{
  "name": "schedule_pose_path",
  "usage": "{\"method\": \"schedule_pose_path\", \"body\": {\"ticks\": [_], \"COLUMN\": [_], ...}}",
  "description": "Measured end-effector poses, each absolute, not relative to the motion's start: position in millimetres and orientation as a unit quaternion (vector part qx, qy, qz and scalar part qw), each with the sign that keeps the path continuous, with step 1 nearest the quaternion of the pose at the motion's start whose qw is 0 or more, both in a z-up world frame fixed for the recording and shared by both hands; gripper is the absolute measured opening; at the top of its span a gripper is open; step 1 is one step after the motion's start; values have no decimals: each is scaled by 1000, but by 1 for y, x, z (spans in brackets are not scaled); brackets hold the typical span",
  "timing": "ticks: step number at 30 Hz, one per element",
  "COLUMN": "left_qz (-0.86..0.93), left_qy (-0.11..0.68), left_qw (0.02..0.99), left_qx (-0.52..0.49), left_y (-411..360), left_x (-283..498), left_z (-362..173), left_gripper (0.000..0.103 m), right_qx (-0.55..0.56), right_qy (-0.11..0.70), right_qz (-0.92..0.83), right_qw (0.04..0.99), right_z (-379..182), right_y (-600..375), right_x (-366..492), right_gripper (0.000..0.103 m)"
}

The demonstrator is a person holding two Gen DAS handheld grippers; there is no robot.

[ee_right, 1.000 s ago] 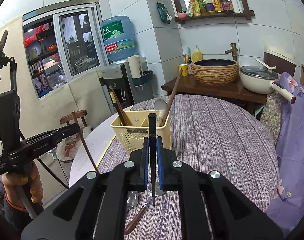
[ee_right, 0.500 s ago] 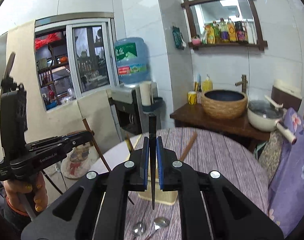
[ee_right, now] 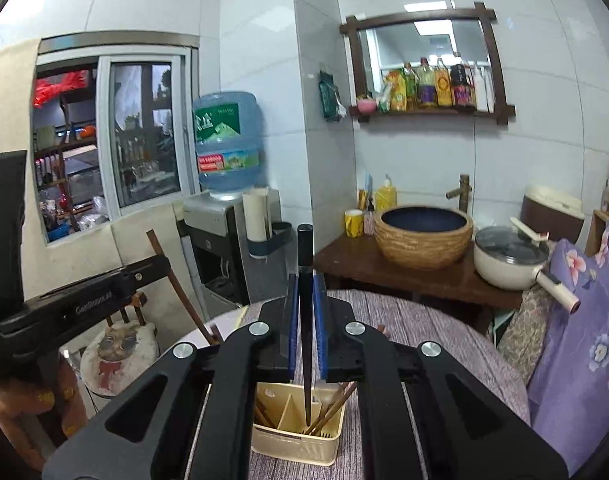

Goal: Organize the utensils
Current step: 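Lift both chopsticks upright and lower them into the cream holder with both tools, then open both tools to release the chopsticks into the holder, then move both open tools down over the two remaining metal spoons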

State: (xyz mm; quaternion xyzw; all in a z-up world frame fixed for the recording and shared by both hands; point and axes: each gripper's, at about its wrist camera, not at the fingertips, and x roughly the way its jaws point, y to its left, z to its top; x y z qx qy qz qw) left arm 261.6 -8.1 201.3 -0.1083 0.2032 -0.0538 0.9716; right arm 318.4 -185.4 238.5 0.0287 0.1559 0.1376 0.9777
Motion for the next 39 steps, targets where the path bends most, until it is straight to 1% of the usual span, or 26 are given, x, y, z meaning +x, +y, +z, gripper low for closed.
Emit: {"method": "schedule_pose_path", "body": {"ticks": [4,8,12,17,18,19,21,22,23,28,32,39], "left_qz": [-56,-59,-60,-59,-65,-69,-67,-65,-65,-63,-62,-81], "left_qy": [233,257,272,275,280,284,279,272,267,280,299,351], "left_qw": [966,960,956,956,953,951,952,954,955,953,950,932], "left_qx": [-102,-95,-88,-88,-92,-96,-104,-108,-110,-94,-71,-26], "left_y": [-10,-14,-17,-17,-16,-13,-8,-6,-4,-1,-5,-23], "left_x": [268,269,271,269,268,266,258,252,246,215,190,144], "left_z": [167,138,119,108,105,103,99,98,96,77,52,0], "left_gripper": [8,8,8,8,13,19,49,52,53,54,55,55], "right_qx": [42,46,57,61,60,56,48,44,42,22,7,-15], "right_qy": [199,226,247,252,252,248,234,225,218,228,249,276], "right_qz": [139,138,141,137,135,131,122,118,115,115,115,83], "right_qw": [969,963,957,956,956,958,963,966,968,967,962,957], "right_z": [199,168,148,134,134,132,132,131,130,113,82,26], "right_y": [-184,-185,-188,-193,-194,-196,-199,-202,-204,-209,-209,-215], "right_x": [340,347,351,351,350,347,338,331,325,295,268,229], "right_gripper": [8,8,8,9,9,13,28,43,46,46,48,49]}}
